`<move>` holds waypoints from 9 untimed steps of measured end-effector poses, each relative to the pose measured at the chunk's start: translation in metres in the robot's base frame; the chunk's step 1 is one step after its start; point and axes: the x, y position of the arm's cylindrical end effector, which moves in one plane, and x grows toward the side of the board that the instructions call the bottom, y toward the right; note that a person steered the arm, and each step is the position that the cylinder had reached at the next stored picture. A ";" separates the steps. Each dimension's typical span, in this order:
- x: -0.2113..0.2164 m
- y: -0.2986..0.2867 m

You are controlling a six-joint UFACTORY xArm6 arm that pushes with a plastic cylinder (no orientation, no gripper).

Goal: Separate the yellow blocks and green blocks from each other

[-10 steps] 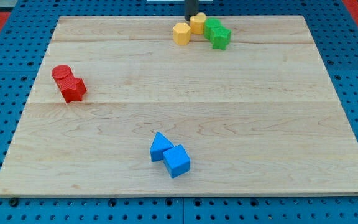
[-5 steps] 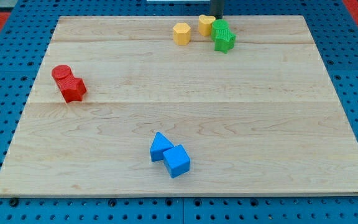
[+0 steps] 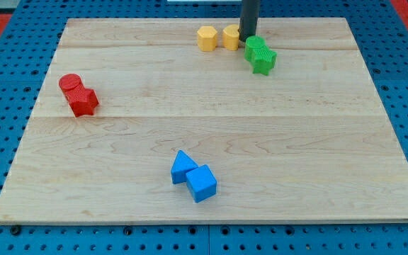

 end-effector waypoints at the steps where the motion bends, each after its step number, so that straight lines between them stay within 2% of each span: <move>1: 0.025 0.000; 3: 0.070 0.001; 4: 0.080 0.001; 5: 0.072 0.001; 6: 0.042 0.010; 8: 0.039 0.046; 9: 0.067 0.046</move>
